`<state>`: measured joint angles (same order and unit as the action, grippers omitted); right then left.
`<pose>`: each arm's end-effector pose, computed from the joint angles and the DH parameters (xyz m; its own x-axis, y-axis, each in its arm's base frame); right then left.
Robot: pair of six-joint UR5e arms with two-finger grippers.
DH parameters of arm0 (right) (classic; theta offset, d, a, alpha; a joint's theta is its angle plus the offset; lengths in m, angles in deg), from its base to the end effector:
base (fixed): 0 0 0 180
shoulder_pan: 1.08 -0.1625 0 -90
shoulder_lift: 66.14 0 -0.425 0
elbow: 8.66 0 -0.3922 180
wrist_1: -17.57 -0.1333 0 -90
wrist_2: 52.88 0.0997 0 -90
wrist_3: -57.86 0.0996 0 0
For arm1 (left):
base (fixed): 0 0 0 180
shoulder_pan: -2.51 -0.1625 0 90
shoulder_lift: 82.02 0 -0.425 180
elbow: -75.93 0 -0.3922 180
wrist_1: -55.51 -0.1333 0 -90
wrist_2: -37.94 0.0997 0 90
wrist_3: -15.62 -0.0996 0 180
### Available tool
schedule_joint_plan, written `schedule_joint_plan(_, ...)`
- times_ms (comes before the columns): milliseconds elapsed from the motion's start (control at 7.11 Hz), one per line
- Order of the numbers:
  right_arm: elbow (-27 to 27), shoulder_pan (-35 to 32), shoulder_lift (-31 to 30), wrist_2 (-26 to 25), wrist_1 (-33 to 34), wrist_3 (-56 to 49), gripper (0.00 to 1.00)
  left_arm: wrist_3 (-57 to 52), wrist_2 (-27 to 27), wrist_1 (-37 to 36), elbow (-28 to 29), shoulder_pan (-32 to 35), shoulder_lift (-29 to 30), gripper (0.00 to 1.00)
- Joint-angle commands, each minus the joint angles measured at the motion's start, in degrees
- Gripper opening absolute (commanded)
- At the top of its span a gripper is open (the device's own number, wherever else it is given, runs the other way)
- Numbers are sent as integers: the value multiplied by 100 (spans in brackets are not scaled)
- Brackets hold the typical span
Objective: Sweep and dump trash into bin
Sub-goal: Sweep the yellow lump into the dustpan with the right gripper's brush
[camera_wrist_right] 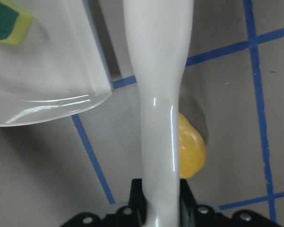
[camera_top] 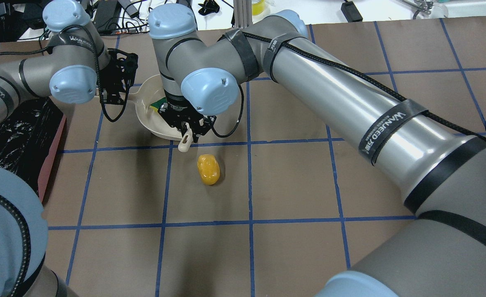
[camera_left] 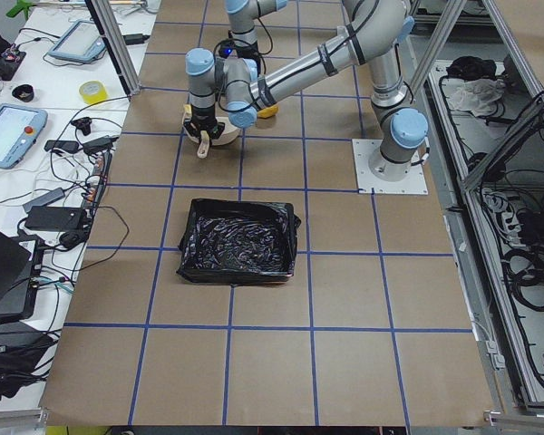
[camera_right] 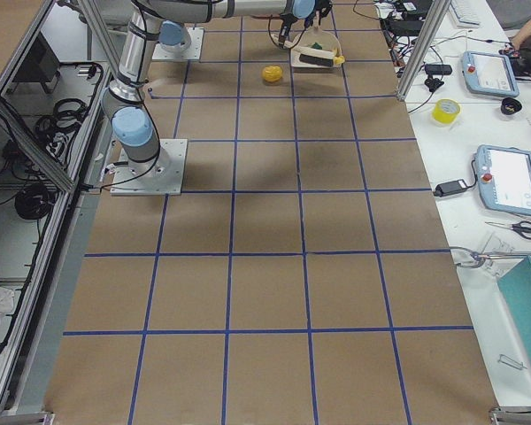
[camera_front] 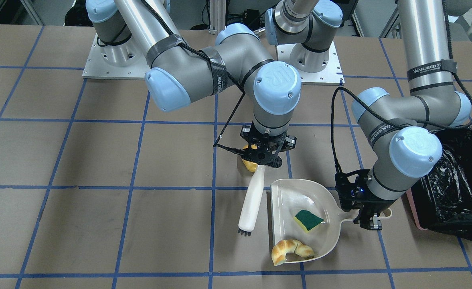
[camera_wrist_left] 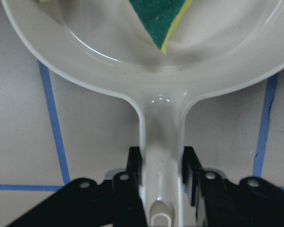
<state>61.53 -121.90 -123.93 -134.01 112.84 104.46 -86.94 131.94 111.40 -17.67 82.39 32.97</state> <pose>0.4844 -0.5218 0.3279 -0.9591 0.2826 -0.0149 0.2743 0.9414 0.1964 -0.0132 -0.6451 0.2707 0.0426 0.9960 -0.0788 0.9954 -0.0356 0.0887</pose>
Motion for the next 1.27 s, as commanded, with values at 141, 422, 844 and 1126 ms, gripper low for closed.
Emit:
schedule_joint_plan(141, 817, -2, -757, -298, -615, -440, 0, -230, -128, 19, -1296, -184, -1115, 0)
schedule_joint_plan(422, 1993, -11, -1635, -263, -518, -661, 0, -212, -93, -78, -2570, -184, -2178, 0)
schedule_joint_plan(844, 3114, -195, -1912, -184, 576, -635, 0, -160, 241, -61, -3067, -219, -2745, 0)
schedule_joint_plan(1126, 3177, -414, -1605, -97, 1132, -652, 0, -168, 215, -383, -3085, -236, -2588, 0)
